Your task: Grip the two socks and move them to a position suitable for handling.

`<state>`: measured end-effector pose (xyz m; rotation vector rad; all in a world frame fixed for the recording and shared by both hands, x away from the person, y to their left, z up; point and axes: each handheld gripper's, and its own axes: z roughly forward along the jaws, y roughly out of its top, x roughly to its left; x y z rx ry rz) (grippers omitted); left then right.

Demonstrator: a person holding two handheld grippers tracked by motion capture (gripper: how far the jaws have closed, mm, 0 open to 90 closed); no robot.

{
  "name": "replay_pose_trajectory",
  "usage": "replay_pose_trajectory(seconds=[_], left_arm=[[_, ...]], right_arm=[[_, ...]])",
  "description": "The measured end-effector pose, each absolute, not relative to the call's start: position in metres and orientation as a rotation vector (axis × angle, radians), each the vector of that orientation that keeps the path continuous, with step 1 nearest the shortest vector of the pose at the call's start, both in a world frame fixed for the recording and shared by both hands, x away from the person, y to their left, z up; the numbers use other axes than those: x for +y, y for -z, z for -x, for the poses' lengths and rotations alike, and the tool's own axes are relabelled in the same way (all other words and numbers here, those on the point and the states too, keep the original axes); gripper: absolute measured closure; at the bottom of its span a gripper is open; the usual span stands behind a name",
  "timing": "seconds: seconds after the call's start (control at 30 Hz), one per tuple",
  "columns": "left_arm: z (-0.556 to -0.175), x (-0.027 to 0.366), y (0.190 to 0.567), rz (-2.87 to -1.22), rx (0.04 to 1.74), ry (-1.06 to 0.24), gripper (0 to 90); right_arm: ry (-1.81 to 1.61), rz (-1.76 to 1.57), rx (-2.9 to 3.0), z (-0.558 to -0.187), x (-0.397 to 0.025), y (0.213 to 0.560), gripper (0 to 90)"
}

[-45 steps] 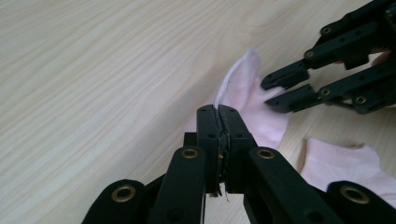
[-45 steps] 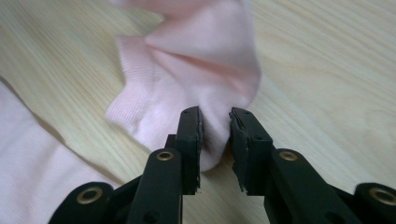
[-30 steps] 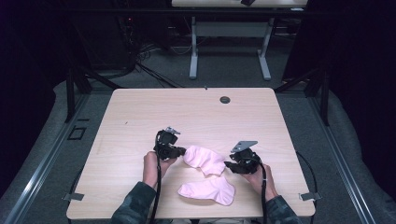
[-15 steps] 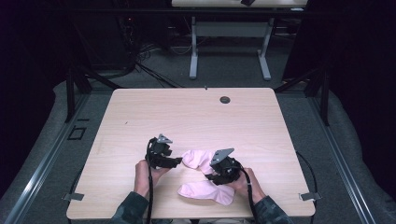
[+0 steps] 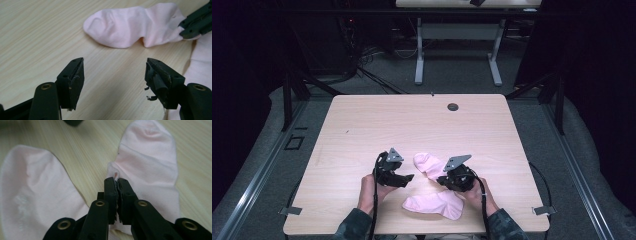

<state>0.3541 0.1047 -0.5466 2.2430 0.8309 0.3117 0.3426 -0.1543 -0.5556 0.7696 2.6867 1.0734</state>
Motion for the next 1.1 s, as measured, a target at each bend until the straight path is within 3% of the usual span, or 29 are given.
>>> replay_pose_trajectory(seconds=[0.33, 0.43, 0.53, 0.7, 0.77, 0.87, 1.1], left_arm=[[-0.35, 0.067, 0.535, -2.259, 0.594, -0.311, 33.9], [-0.351, 0.053, 0.533, -2.264, 0.504, -0.304, 38.7], [-0.354, 0.046, 0.532, -2.262, 0.474, -0.296, 51.9], [-0.363, 0.032, 0.536, -2.246, 0.435, -0.184, 82.8], [-0.363, 0.029, 0.536, -2.253, 0.44, -0.172, 88.0], [-0.363, 0.027, 0.534, -2.256, 0.472, -0.161, 88.5], [-0.365, 0.022, 0.522, -2.236, 0.567, -0.161, 88.6]], right_arm=[[-1.203, -0.756, 2.641, -0.341, -0.174, 0.519, 86.3], [-1.226, -0.749, 2.646, -0.342, -0.178, 0.513, 86.2], [-1.238, -0.752, 2.659, -0.343, -0.181, 0.511, 86.1], [-1.255, -0.769, 2.663, -0.344, -0.185, 0.513, 85.6], [-1.238, -0.782, 2.652, -0.344, -0.187, 0.516, 84.9], [-1.257, -0.811, 2.61, -0.341, -0.189, 0.519, 78.8], [-1.232, -0.821, 2.477, -0.32, -0.19, 0.518, 51.7]])
